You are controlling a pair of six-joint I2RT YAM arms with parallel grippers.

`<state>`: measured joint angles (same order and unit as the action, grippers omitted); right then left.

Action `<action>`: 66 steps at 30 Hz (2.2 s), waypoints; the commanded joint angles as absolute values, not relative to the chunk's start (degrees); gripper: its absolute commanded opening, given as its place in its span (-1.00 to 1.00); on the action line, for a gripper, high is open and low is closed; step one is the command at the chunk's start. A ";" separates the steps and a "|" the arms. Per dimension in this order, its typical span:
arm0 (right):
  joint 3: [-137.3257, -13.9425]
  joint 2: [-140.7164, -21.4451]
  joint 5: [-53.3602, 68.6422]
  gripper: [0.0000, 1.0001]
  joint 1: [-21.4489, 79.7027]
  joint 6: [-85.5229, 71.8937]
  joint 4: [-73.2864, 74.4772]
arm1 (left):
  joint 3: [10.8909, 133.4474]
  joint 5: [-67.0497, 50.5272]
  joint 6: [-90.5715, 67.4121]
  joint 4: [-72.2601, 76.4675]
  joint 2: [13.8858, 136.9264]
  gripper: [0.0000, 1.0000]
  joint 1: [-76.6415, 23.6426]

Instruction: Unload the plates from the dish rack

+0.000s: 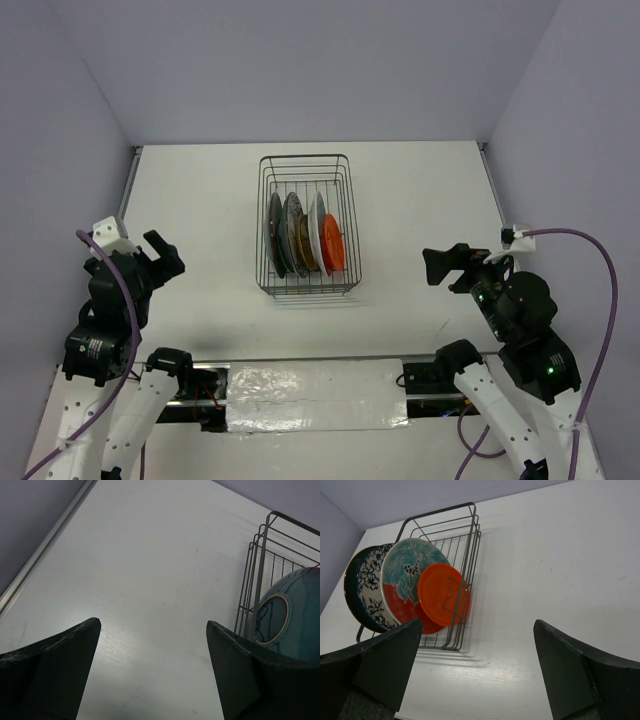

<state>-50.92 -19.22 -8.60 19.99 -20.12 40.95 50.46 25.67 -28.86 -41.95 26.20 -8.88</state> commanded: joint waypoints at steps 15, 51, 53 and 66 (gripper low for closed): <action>-55.10 -36.24 22.31 1.00 19.86 -25.83 21.99 | 50.27 25.31 -28.92 -39.46 27.77 0.99 -10.20; -83.58 -91.31 -26.11 -0.27 51.50 -23.64 30.14 | 50.01 24.52 -28.74 -39.29 29.44 0.99 -11.60; -83.76 -92.11 -24.79 -0.40 51.33 -24.52 30.32 | 50.01 24.61 -28.92 -39.29 29.36 0.99 -11.78; -78.58 -84.21 -25.93 -0.96 51.24 -28.92 23.38 | 49.92 25.05 -29.00 -39.29 28.74 0.99 -12.66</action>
